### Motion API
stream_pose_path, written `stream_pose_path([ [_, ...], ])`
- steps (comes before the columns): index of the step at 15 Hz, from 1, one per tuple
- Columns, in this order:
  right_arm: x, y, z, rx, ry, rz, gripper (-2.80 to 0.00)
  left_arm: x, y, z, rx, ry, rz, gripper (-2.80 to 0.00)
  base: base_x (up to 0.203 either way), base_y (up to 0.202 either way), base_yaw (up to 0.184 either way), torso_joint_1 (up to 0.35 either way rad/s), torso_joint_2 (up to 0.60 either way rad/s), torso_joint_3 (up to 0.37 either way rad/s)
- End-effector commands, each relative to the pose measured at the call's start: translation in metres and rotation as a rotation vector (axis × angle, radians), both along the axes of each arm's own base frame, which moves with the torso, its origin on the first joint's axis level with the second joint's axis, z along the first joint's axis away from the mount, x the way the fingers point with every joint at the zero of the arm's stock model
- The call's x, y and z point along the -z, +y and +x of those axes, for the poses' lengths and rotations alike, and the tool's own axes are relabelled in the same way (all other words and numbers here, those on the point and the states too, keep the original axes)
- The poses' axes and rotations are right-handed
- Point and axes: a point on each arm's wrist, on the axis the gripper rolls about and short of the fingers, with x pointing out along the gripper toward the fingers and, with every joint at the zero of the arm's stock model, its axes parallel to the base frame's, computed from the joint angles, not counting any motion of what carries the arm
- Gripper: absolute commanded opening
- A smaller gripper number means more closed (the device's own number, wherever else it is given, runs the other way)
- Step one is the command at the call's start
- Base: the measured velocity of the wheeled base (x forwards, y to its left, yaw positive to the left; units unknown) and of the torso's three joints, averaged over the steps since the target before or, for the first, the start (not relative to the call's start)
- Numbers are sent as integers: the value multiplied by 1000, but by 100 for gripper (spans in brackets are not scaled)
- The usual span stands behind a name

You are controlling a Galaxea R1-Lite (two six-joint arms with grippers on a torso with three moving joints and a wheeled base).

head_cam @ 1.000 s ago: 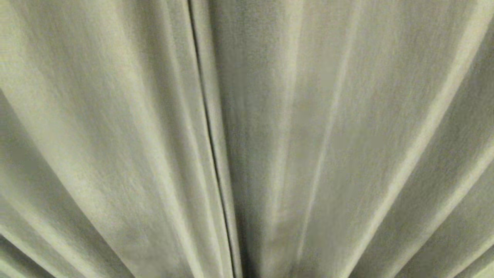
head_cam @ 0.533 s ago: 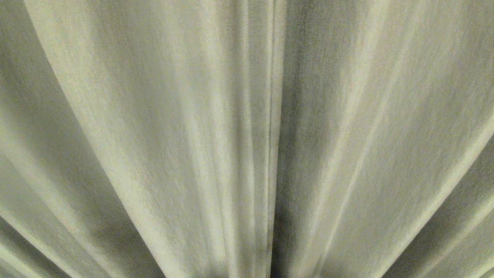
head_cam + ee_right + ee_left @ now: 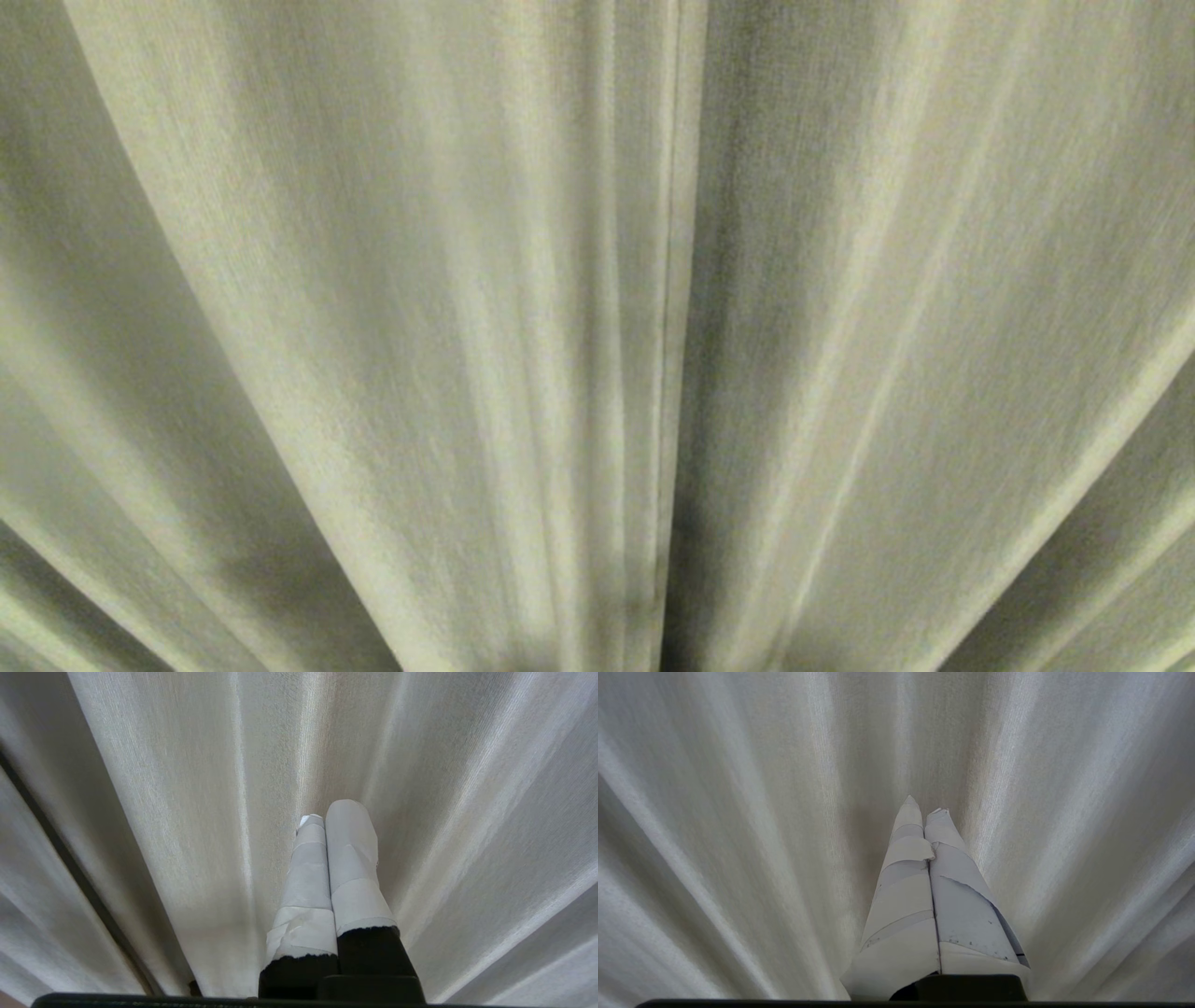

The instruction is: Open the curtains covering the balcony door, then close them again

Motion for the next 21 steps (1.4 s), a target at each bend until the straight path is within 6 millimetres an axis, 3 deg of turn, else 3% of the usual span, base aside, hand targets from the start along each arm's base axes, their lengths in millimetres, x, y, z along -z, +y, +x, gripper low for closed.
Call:
stream_pose_path([
  [1,0,0,0,-1,1,-1,-280,0,0,0,0,0,0,-280,0,0,0,0,0,0],
  [21,0,0,0,-1,-2,1,-280,0,0,0,1,-1,0,-280,0,0,0,0,0,0],
])
